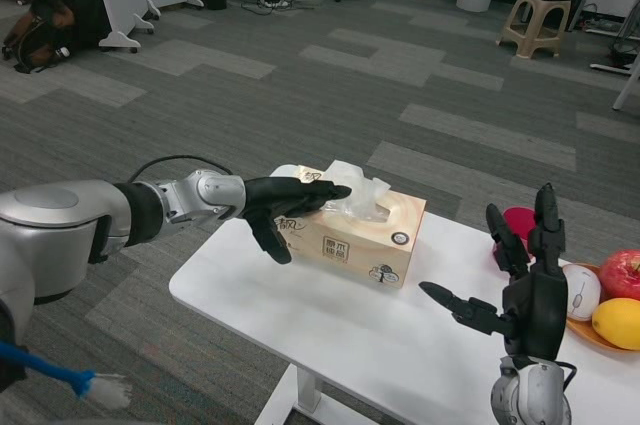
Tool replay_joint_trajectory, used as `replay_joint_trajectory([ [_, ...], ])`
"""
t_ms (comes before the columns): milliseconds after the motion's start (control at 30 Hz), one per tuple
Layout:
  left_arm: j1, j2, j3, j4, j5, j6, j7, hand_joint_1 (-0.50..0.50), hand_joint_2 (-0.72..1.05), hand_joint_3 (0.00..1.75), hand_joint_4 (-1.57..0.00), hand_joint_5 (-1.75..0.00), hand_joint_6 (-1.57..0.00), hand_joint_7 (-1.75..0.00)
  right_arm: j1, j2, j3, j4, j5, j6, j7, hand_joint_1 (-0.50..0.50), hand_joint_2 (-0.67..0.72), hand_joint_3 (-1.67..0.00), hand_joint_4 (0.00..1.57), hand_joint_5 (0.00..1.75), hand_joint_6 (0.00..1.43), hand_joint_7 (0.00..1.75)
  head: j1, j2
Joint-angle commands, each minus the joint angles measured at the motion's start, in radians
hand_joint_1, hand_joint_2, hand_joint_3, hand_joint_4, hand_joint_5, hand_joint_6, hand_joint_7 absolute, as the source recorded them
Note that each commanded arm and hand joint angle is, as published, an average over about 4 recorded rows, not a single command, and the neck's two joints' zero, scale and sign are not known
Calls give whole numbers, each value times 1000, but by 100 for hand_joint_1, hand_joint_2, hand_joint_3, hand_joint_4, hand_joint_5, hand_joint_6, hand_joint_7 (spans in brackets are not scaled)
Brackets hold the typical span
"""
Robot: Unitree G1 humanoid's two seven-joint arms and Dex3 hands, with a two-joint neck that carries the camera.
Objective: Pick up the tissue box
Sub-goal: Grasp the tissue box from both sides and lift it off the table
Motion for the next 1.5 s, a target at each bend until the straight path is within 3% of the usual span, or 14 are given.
replay_joint_trajectory([
  [33, 115, -43, 30, -41, 115, 35, -44, 50, 96, 9, 0, 0, 0, 0, 11, -4, -9, -5, 10, -1, -5, -25, -16, -24, 49, 10, 0, 0, -16, -5],
  [267, 209, -57, 153, -126, 286, 61, -48, 50, 96, 9, 0, 0, 0, 0, 11, -6, -10, -2, 10, -1, -5, -25, -16, -24, 49, 10, 0, 0, -57, -7],
  [700, 269, -69, 236, -232, 495, 99, -49, 50, 94, 9, 0, 0, 0, -2, 11, -7, -11, 18, 10, -1, -5, -25, -16, -26, 49, 10, 0, 0, -123, -4],
  [1033, 353, -70, 386, -291, 702, 104, -47, 50, 87, 9, 0, 0, 0, 0, 10, -9, -20, 36, 10, -1, -5, -25, -16, -24, 49, 10, 0, 0, -163, 2],
  [1367, 408, -74, 498, -291, 685, 56, -39, 50, 87, 7, 0, 0, 0, 0, 3, -10, -17, 50, 10, -1, -5, -25, -16, -24, 46, 12, 0, 0, -162, 9],
  [1500, 418, -76, 515, -286, 532, 14, -34, 50, 96, 9, 0, 0, 0, 0, 2, -9, -17, 51, 10, -1, -5, -25, -16, -24, 46, 10, 0, 0, -164, 9],
])
